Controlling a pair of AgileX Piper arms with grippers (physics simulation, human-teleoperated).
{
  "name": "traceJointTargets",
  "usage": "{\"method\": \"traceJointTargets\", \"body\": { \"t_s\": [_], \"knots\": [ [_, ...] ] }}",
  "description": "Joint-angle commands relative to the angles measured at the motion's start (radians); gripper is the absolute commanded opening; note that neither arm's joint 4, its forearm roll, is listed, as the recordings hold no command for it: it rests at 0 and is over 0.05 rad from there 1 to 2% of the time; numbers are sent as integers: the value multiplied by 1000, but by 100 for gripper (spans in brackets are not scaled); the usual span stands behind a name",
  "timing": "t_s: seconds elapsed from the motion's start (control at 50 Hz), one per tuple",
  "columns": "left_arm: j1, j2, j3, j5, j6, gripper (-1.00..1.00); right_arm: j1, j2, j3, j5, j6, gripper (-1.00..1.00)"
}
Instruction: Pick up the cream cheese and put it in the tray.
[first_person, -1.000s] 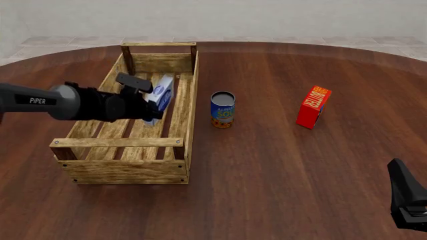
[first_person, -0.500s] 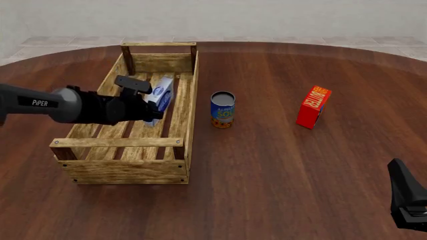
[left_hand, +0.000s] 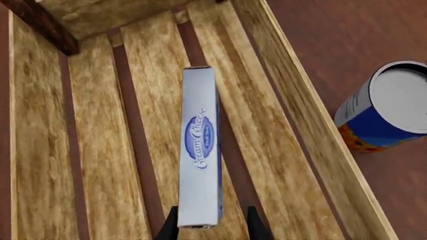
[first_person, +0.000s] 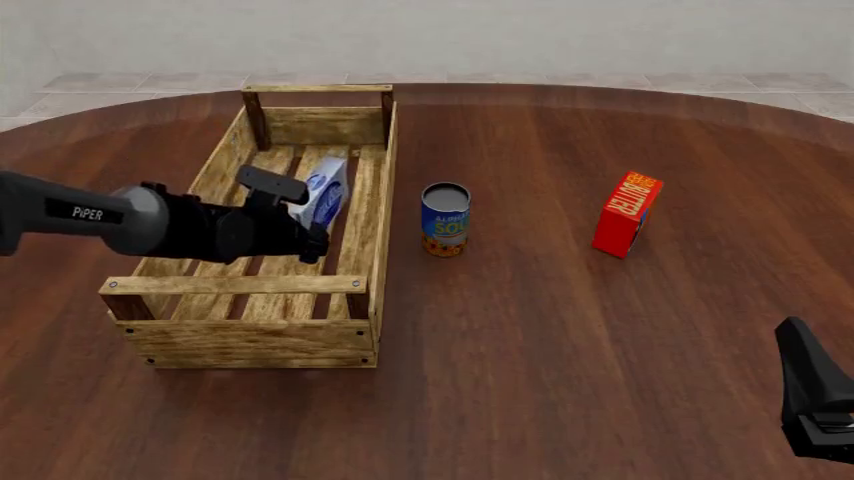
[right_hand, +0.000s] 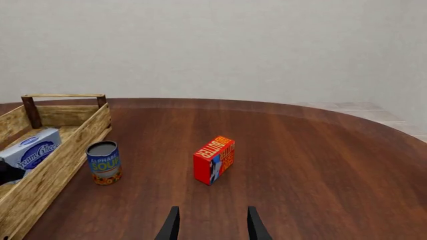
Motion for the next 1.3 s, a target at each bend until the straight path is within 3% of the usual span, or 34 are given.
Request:
{"method": "traceJointTargets", "body": {
  "t_s": [0.02,0.36,0.74,1.3],
  "knots": [
    [-3,-22,5,10,6,100,0,0,0,0,1,100],
    [4,-81,6,23,33,100,1,0,0,1,0,100],
    [-33,-185,27,55,4,100,1,0,0,2,1,100],
    [-51,-346,104,59,15,100,0,0,0,3,2,100]
  ]
}}
